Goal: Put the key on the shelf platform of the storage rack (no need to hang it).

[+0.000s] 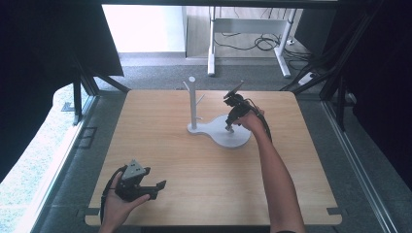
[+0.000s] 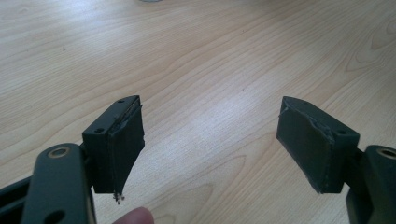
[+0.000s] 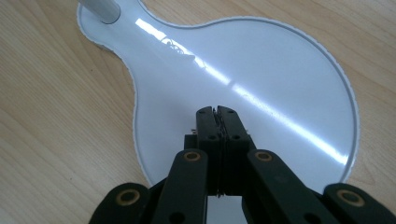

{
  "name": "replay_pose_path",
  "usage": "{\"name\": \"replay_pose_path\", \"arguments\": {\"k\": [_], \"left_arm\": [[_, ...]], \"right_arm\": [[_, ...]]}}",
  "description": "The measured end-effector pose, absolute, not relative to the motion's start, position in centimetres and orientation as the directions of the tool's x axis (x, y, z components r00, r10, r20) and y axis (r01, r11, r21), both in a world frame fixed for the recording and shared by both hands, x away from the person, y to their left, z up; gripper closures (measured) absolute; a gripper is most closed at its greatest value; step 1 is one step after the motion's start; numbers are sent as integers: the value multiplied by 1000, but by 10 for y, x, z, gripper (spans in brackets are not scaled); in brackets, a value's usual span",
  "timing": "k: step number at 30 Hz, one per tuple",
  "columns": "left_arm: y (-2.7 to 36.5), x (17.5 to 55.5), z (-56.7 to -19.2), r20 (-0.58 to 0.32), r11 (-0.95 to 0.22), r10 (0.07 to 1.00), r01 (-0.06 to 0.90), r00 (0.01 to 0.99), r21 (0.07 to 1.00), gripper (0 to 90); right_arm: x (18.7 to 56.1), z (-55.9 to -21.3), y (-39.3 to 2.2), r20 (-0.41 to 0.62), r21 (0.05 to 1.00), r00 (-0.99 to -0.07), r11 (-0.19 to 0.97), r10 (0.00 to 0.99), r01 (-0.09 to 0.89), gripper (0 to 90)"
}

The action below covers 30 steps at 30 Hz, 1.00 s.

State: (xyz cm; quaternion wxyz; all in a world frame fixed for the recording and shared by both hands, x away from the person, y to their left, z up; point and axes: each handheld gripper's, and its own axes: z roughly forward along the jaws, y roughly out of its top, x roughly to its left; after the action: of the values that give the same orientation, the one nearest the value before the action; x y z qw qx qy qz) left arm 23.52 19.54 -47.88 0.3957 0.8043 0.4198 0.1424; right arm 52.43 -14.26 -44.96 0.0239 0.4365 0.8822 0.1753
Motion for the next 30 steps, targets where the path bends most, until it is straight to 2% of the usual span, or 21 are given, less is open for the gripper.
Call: {"name": "replay_pose_path", "arguments": {"k": [13, 23, 30], "left_arm": [[194, 236, -481, -103, -338, 787, 566, 608, 752, 234], [195, 235, -480, -104, -335, 789, 565, 606, 754, 234], [195, 235, -481, -101, -337, 791, 567, 604, 752, 234]], "right_arm": [[530, -471, -141, 128, 322, -601, 540, 789, 778, 892], [530, -473, -143, 124, 338, -596, 531, 794, 777, 882], [527, -474, -144, 111, 342, -596, 532, 796, 775, 835]]}}
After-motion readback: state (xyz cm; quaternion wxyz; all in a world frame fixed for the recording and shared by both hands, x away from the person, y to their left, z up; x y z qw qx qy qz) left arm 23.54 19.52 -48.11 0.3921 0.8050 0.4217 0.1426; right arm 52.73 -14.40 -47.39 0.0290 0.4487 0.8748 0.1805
